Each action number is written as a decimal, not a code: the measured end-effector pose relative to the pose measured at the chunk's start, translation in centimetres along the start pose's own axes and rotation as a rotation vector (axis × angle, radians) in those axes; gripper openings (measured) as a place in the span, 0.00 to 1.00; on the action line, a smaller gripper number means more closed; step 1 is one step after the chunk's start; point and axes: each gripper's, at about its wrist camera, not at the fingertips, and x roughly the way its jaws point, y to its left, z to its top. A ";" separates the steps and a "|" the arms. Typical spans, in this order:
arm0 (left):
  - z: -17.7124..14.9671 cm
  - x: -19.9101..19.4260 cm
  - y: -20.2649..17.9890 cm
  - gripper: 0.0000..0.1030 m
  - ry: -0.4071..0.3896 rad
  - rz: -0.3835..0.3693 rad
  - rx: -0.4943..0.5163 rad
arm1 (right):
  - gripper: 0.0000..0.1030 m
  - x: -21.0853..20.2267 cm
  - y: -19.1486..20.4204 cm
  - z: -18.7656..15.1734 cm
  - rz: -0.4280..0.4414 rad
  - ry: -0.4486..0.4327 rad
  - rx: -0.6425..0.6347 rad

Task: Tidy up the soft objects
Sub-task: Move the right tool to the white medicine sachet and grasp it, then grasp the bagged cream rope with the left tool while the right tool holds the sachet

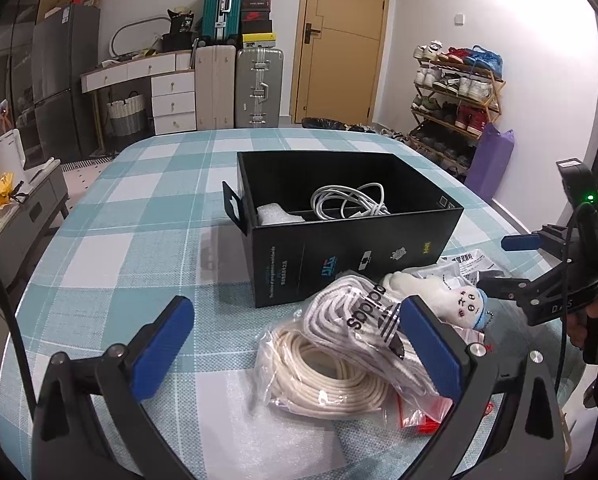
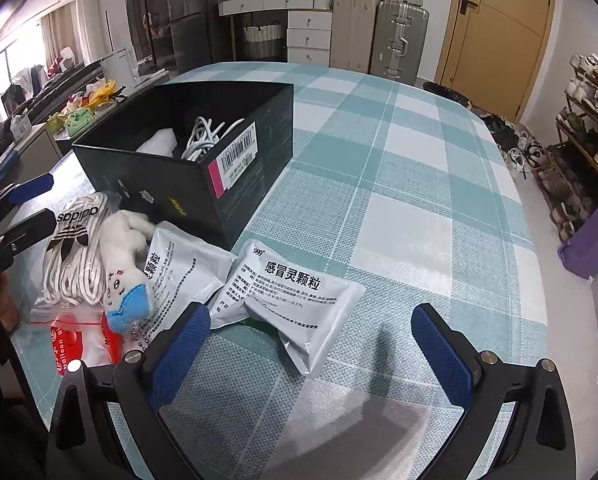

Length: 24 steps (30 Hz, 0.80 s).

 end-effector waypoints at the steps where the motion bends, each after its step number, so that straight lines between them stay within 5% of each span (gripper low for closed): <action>1: 0.0 0.0 0.0 1.00 0.001 -0.001 0.002 | 1.00 0.2 0.0 0.0 0.002 0.002 0.000; 20: -0.3 0.0 -0.7 1.00 0.008 -0.023 0.029 | 0.97 1.8 0.8 0.4 -0.008 0.007 -0.029; 22: -0.3 0.0 -0.6 1.00 0.009 -0.025 0.027 | 0.75 1.7 0.6 0.4 0.051 0.001 -0.024; 24: -0.3 0.0 -0.6 1.00 0.010 -0.026 0.027 | 0.66 1.6 0.6 0.4 0.068 -0.002 -0.029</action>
